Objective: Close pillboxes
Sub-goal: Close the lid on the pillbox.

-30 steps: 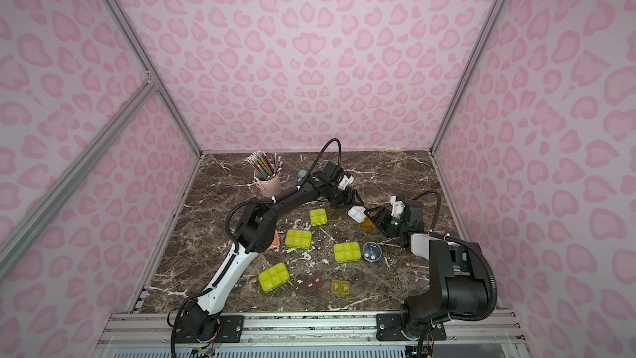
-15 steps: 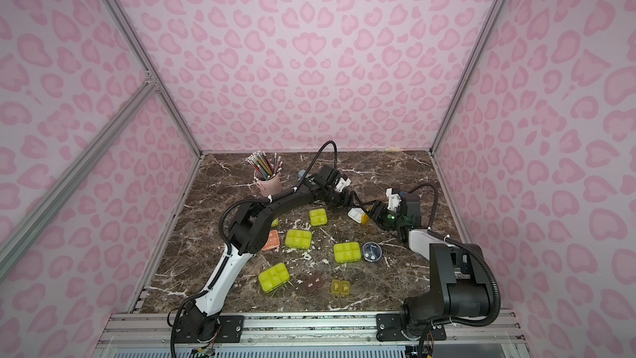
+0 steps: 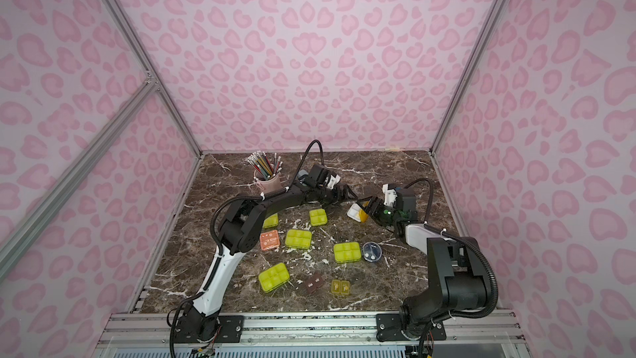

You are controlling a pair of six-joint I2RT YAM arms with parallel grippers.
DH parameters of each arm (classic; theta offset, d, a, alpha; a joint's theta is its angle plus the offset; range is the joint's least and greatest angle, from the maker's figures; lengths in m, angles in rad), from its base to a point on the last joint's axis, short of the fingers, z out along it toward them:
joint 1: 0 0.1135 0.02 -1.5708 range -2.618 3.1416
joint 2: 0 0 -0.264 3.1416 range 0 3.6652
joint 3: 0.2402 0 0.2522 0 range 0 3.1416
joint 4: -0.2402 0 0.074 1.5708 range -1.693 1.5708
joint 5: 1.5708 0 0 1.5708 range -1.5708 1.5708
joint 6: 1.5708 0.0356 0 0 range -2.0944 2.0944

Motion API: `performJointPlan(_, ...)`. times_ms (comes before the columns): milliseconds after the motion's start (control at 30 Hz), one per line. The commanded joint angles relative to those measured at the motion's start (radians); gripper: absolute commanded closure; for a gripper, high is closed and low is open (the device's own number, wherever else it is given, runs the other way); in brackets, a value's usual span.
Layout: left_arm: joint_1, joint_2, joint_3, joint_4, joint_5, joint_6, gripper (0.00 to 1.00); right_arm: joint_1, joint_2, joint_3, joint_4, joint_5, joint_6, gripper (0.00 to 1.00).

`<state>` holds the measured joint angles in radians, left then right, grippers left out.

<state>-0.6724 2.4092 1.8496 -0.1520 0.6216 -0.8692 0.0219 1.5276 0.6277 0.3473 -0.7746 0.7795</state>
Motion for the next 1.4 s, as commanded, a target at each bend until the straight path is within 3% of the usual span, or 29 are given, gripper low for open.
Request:
performJointPlan(0, 0.001, -0.014, -0.014, -0.02, -0.052, -0.005, 0.02, 0.01, 0.023, 0.014, 0.023, 0.006, 0.009, 0.3)
performJointPlan(467, 0.002, 0.003, 0.011, -0.029, -0.027, 0.019, 0.01, 0.029, 0.109, 0.017, 0.116, -0.008, 0.04, 0.3)
performJointPlan(700, -0.011, 0.071, 0.113, -0.118, 0.024, 0.093, 0.05, 0.006, 0.024, 0.031, -0.038, 0.043, -0.044, 0.3)
performJointPlan(967, -0.015, 0.121, 0.151, -0.135, 0.058, 0.105, 0.15, -0.07, 0.07, -0.019, -0.075, 0.011, -0.061, 0.35)
performJointPlan(1367, -0.015, 0.121, 0.103, -0.147, 0.092, 0.137, 0.2, -0.062, 0.196, 0.016, -0.007, -0.038, -0.054, 0.49)
